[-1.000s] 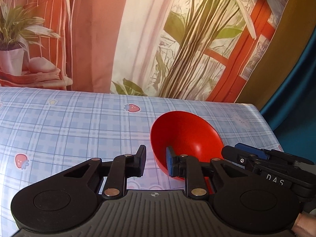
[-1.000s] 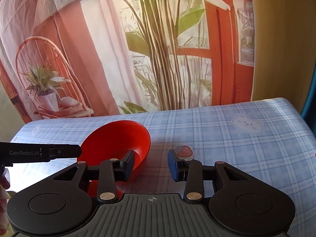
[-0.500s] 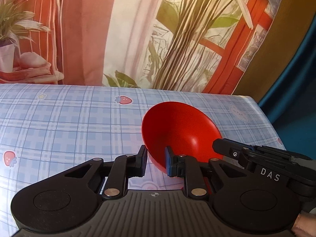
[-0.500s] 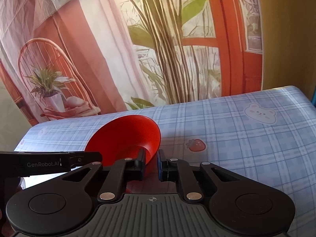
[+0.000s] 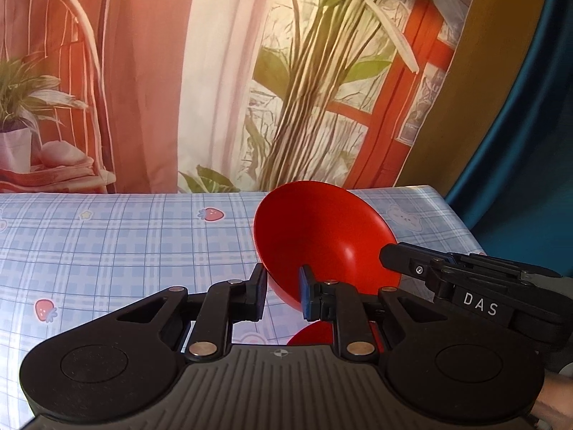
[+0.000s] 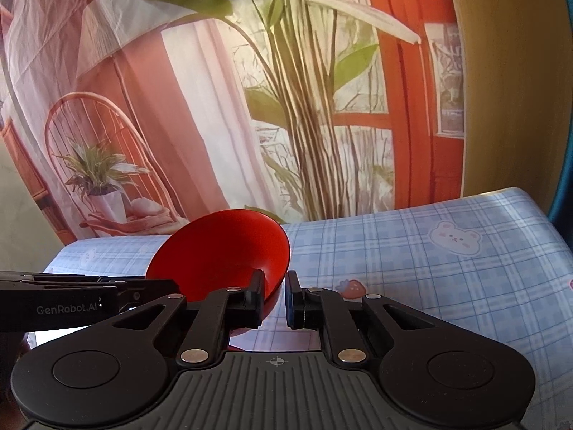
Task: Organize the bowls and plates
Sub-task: 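Lift the red bowl with the left gripper and carry it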
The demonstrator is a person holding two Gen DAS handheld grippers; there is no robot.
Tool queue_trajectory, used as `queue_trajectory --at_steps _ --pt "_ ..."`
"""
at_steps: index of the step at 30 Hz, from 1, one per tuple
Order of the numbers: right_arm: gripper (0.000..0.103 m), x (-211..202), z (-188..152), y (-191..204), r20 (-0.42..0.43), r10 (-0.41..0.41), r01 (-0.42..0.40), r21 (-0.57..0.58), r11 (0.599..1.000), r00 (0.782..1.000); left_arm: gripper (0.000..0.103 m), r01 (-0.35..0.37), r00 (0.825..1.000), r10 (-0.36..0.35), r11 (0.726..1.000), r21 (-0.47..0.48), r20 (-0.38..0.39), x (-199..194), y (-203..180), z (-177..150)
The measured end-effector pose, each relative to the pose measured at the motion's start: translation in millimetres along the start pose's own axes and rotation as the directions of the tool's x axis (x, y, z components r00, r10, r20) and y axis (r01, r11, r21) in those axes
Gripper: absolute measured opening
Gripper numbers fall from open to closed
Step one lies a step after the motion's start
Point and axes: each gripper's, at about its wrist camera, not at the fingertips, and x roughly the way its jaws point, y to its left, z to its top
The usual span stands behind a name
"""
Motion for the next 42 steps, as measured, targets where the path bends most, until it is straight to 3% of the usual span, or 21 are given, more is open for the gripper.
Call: queue_trajectory --at_steps 12,21,42 --pt "0.011 -50.7 -5.4 17.1 0.031 0.006 -0.005 -0.034 0.999 0.999 0.021 0.0 1.0 0.0 1.0 0.021 0.014 -49.0 -14.3 -13.6" --pt "0.011 -74.6 -23.5 20.6 0.018 -0.003 0.003 -0.04 0.999 1.0 0.021 0.028 1.0 -0.028 1.0 -0.002 -0.011 -62.9 -17.4 -38.3" --pt "0.011 -70.5 -48.8 11.0 -0.039 -0.018 0.018 -0.019 1.0 0.999 0.021 0.02 0.998 -0.017 0.999 0.034 -0.063 -56.1 -21.4 -55.7"
